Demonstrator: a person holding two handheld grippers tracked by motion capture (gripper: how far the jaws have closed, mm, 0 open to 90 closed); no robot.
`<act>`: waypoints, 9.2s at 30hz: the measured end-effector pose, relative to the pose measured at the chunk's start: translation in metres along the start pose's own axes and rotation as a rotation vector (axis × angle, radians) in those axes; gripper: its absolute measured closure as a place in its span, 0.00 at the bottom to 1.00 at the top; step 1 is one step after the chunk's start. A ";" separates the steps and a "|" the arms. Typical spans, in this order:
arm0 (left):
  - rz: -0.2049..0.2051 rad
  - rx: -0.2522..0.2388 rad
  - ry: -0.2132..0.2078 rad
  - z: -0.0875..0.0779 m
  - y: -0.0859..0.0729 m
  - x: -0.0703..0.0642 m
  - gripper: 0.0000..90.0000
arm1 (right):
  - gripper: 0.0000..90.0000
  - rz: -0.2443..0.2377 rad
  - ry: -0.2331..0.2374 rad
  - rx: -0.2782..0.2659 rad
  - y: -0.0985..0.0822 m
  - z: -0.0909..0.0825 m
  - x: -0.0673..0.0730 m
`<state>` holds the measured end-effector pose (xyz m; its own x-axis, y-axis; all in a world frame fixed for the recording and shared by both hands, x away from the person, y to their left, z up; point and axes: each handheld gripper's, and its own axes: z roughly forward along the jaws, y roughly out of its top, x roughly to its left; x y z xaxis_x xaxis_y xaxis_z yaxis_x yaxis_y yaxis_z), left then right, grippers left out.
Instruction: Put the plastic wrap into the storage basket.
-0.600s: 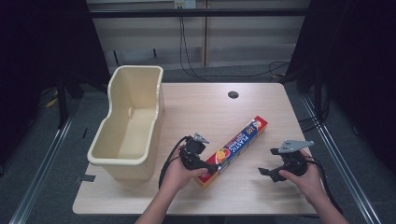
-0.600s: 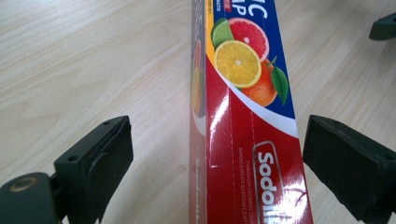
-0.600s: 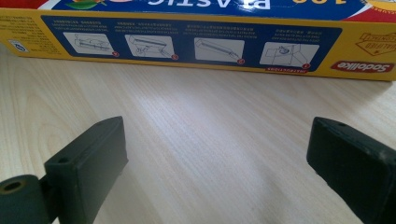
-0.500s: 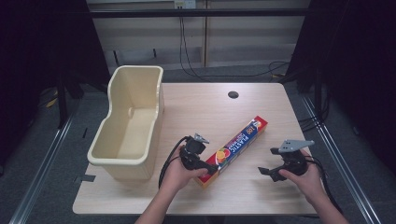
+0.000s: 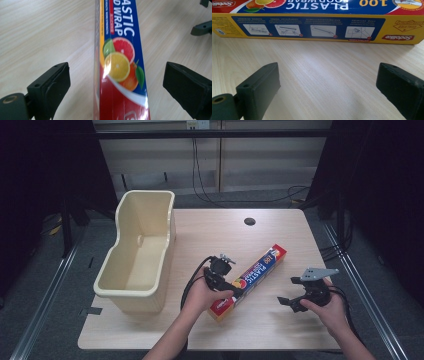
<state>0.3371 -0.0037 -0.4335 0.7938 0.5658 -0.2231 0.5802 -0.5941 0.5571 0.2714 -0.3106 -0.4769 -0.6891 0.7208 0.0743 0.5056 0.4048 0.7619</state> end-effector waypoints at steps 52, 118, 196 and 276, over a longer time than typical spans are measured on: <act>0.082 0.156 0.076 0.078 0.060 -0.016 0.18 | 0.06 0.032 0.001 -0.021 -0.002 -0.004 -0.008; -0.160 0.297 0.081 -0.038 0.081 0.008 0.45 | 0.02 0.019 0.024 -0.031 0.000 0.001 -0.004; -0.403 0.248 0.182 -0.203 0.088 0.053 0.46 | 0.02 0.010 0.023 -0.024 0.001 0.005 0.001; -0.626 0.176 0.362 -0.273 0.026 0.099 0.45 | 0.02 0.002 0.027 -0.021 0.003 0.006 0.003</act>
<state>0.3811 0.1928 -0.2222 0.2126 0.9636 -0.1624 0.9491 -0.1641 0.2687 0.2738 -0.3035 -0.4783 -0.7021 0.7060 0.0930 0.4959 0.3911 0.7753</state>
